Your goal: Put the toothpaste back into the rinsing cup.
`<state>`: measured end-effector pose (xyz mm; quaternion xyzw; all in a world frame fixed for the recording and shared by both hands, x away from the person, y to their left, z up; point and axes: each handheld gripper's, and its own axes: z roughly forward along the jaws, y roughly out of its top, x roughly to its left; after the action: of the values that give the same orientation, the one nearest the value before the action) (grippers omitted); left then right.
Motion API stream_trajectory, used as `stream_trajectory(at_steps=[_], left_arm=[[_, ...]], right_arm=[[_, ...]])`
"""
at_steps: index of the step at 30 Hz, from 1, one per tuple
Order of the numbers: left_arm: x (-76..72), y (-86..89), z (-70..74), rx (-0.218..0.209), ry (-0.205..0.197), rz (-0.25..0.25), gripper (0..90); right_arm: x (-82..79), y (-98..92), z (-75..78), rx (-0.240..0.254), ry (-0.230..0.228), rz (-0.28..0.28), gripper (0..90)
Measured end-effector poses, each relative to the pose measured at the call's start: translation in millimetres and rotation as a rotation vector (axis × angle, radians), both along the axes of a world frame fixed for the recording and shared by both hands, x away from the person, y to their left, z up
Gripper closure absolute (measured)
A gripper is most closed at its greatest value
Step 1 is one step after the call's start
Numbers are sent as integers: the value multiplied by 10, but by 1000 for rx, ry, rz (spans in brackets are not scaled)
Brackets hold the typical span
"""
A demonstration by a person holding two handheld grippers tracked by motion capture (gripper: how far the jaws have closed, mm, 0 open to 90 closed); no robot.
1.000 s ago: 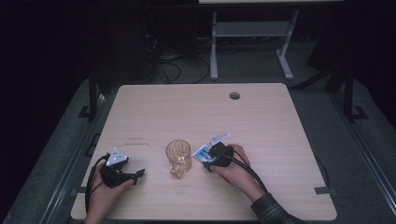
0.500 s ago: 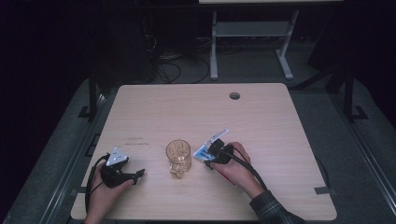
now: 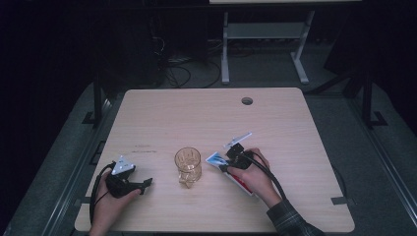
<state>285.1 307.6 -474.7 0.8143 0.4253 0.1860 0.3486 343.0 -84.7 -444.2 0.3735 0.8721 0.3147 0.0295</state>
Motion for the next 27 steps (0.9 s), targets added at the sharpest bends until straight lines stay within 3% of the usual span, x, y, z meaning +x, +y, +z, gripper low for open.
stream_trajectory(at_steps=[16,27], left_arm=[[0,0,0,0,0,0,142],[1,1,0,1,-1,-1,142]], right_arm=[[4,-303,234,130,-32,-74,737],[-17,-472,419,180,-71,-94,742]])
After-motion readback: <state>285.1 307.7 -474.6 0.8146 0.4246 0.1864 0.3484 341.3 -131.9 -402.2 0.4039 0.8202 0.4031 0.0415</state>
